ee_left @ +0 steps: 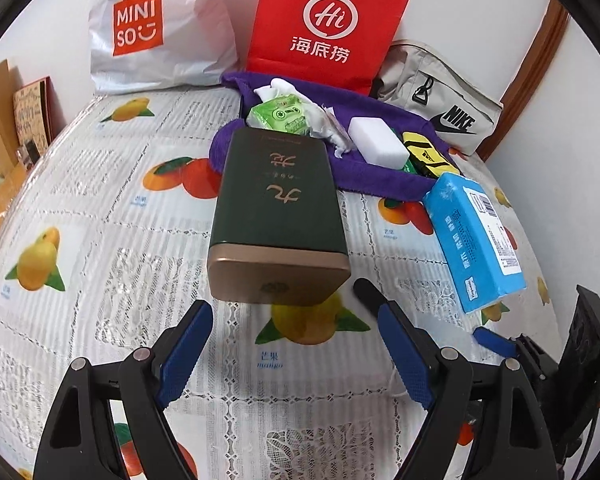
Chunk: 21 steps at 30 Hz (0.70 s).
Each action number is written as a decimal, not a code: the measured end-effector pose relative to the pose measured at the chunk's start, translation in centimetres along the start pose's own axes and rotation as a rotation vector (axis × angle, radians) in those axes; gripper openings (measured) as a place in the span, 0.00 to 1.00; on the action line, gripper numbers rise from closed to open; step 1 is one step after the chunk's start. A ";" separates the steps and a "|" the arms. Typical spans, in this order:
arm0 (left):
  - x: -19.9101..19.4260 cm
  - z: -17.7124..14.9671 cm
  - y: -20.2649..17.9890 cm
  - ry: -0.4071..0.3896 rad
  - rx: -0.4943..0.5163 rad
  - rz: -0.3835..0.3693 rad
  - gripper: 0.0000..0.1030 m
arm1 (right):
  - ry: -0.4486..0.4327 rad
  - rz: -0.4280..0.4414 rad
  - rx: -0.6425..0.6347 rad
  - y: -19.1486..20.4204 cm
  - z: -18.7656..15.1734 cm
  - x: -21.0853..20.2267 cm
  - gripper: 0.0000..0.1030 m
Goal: Organize soft objects
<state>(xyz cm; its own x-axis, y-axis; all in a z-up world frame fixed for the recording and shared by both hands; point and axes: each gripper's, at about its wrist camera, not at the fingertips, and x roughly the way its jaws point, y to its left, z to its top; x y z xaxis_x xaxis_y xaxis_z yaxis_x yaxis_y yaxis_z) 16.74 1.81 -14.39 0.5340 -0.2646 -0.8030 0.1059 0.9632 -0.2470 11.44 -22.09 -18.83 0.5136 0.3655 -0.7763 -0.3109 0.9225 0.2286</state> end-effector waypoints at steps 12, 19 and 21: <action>0.0 -1.7 0.8 0.019 -0.021 -0.017 0.81 | 0.024 -0.165 -0.191 3.9 -1.5 1.3 0.87; -1.5 -2.8 1.0 0.003 -0.027 -0.011 0.81 | 0.003 -0.140 -0.215 4.3 -2.3 -0.2 0.29; -1.8 -3.1 0.9 -0.003 -0.024 -0.010 0.82 | -0.001 -0.124 -0.197 4.1 -2.4 -0.6 0.23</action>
<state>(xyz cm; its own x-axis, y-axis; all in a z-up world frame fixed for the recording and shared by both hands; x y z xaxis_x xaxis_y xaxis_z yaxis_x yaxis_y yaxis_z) 13.25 3.00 -14.82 0.5354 -0.2744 -0.7988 0.0912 0.9590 -0.2684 7.94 -18.78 -18.85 0.5582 0.2509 -0.7909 -0.3955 0.9184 0.0122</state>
